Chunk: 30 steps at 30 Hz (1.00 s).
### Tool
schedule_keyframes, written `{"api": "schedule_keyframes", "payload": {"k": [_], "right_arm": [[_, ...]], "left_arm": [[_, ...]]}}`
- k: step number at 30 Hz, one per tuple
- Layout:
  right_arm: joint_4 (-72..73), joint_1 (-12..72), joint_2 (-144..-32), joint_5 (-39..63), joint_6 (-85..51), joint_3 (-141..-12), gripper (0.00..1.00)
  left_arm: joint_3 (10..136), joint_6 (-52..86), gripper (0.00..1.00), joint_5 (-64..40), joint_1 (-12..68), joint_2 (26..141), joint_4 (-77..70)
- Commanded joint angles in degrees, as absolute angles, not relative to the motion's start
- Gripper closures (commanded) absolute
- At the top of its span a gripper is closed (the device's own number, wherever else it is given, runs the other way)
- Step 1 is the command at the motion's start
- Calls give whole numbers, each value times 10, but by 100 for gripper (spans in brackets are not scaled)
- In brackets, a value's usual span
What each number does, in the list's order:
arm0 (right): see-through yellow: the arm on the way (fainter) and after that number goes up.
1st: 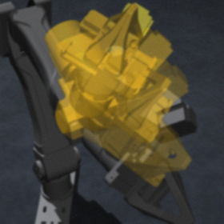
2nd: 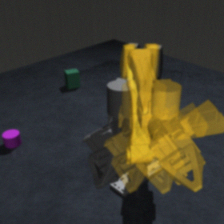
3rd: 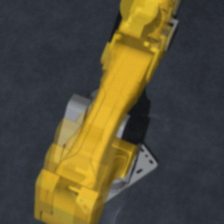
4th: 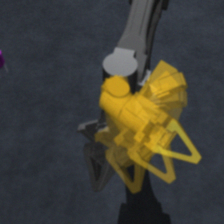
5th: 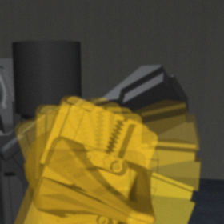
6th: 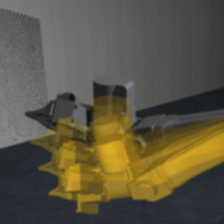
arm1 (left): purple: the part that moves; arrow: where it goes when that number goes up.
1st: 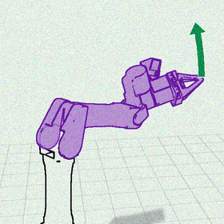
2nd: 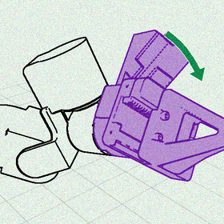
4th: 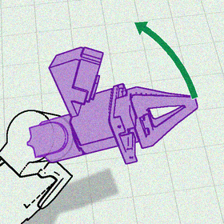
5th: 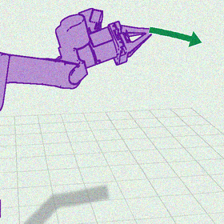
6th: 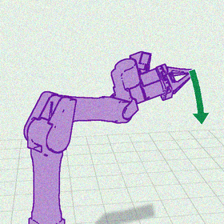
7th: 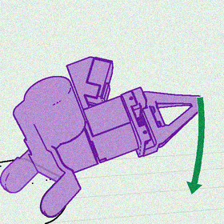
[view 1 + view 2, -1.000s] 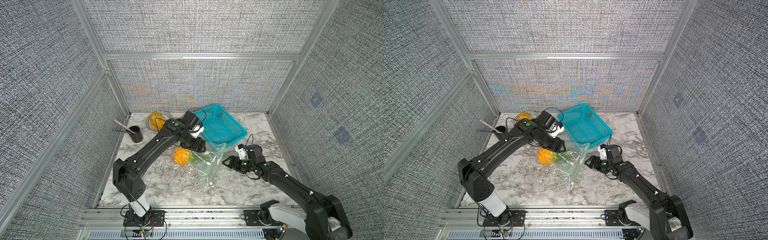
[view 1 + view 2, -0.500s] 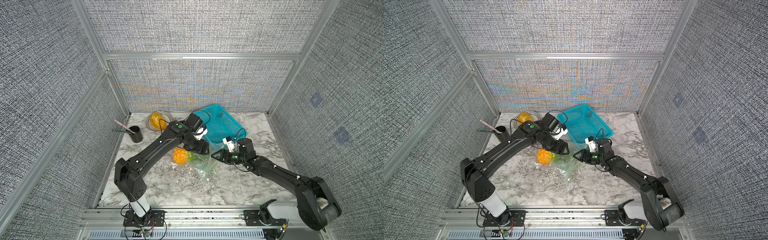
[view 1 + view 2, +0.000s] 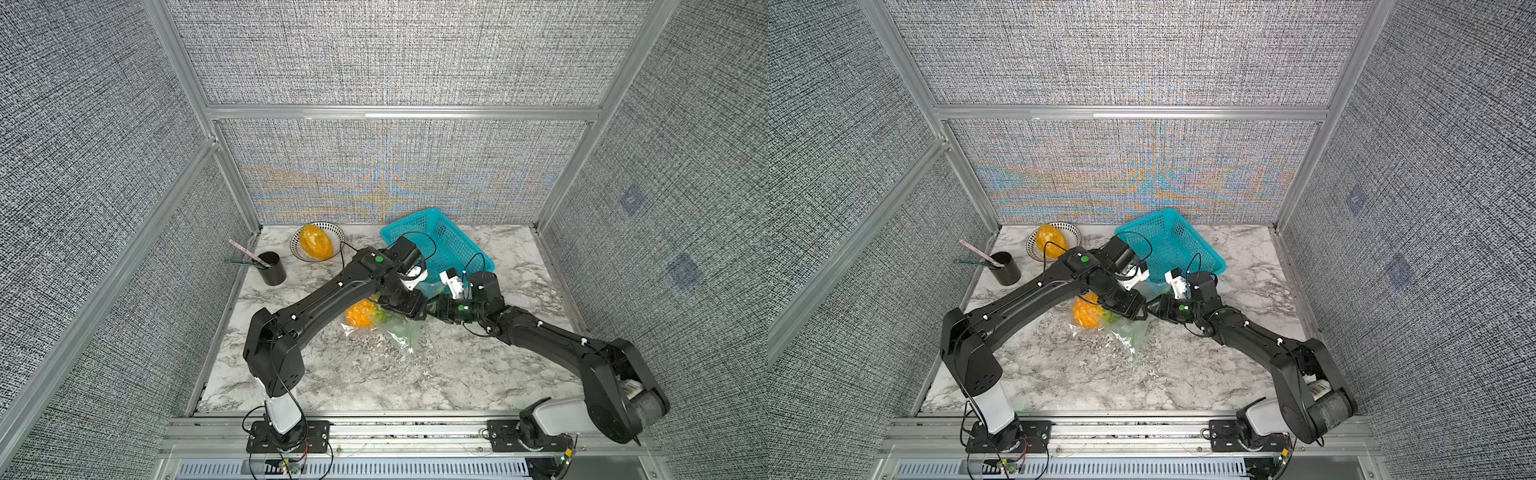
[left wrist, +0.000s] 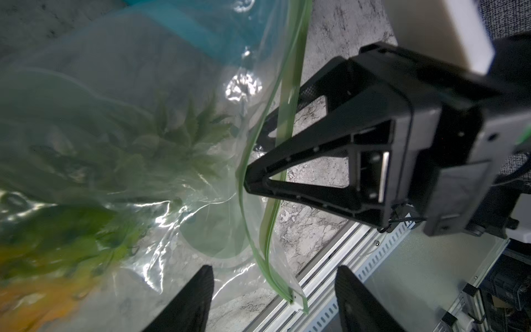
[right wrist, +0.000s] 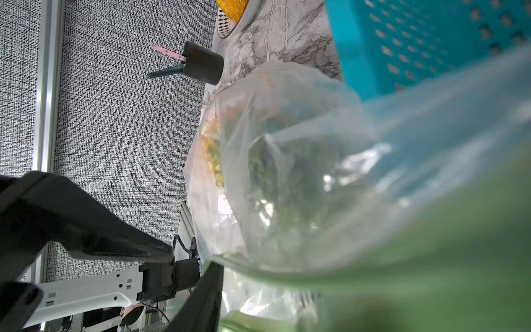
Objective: Open the zip-top bag and take out the pineapple
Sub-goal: Open the zipper of the food storage bag at the center of the board.
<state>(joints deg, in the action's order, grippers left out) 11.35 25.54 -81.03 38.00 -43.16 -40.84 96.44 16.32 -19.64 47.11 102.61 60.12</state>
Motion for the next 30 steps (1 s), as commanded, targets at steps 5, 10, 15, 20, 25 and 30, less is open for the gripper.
{"api": "schedule_keyframes", "payload": {"k": [5, 10, 15, 20, 25, 30], "right_arm": [[127, 258, -816, 385, -433, -422, 57], [125, 258, -820, 386, -433, -431, 57], [122, 259, -821, 387, -434, -433, 57], [118, 261, -818, 386, -432, -432, 57], [90, 262, -804, 383, -422, -427, 57], [7, 253, -754, 363, -384, -424, 57]], "left_arm": [[950, 149, 40, -172, 474, 1039, 594], [938, 142, 45, -153, 474, 1043, 582], [943, 138, 74, -148, 474, 1052, 575], [941, 143, 94, -144, 474, 1050, 569], [943, 143, 100, -139, 474, 1042, 576], [942, 151, 100, -128, 474, 1022, 586]]}}
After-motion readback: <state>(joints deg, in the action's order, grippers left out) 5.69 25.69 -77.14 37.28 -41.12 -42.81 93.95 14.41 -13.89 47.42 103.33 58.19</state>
